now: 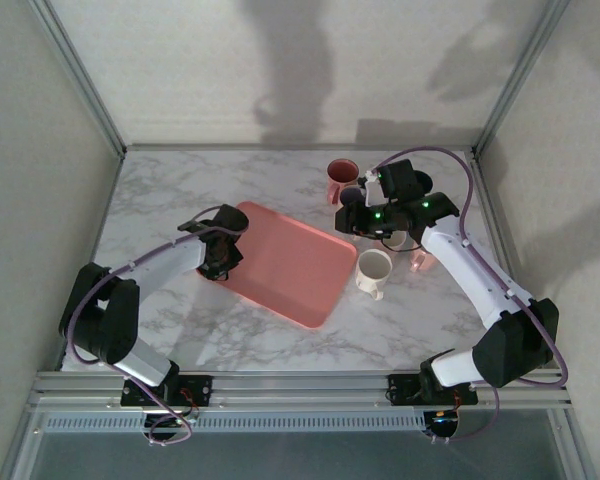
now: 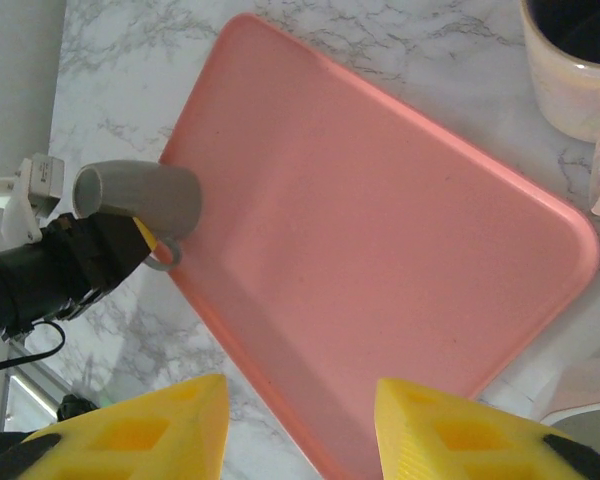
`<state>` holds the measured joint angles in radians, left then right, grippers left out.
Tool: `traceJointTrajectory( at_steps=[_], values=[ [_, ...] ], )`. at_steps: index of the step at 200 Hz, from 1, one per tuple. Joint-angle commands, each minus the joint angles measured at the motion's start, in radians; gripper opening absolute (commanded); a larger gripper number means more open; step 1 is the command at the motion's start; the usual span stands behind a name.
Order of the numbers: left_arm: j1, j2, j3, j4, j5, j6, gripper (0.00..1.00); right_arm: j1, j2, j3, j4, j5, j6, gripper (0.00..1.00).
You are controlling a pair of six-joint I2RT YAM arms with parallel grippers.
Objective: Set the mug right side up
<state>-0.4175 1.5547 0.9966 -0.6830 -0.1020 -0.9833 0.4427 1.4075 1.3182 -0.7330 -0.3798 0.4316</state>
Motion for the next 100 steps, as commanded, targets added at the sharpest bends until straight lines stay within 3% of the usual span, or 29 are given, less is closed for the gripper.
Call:
traceJointTrajectory(
  at_steps=[1,46,100],
  values=[
    [0.019,0.015,-0.005,-0.034,-0.051,0.016,0.2,-0.005,-0.022,-0.017,0.015,-0.015,0.014,0.44],
    [0.02,0.01,0.019,-0.043,-0.038,0.03,0.0,-0.005,-0.029,-0.021,0.019,-0.011,0.031,0.43],
    [0.019,-0.041,0.071,-0.026,0.015,0.052,0.0,-0.004,-0.027,-0.034,0.035,-0.017,0.057,0.42]
  ],
)
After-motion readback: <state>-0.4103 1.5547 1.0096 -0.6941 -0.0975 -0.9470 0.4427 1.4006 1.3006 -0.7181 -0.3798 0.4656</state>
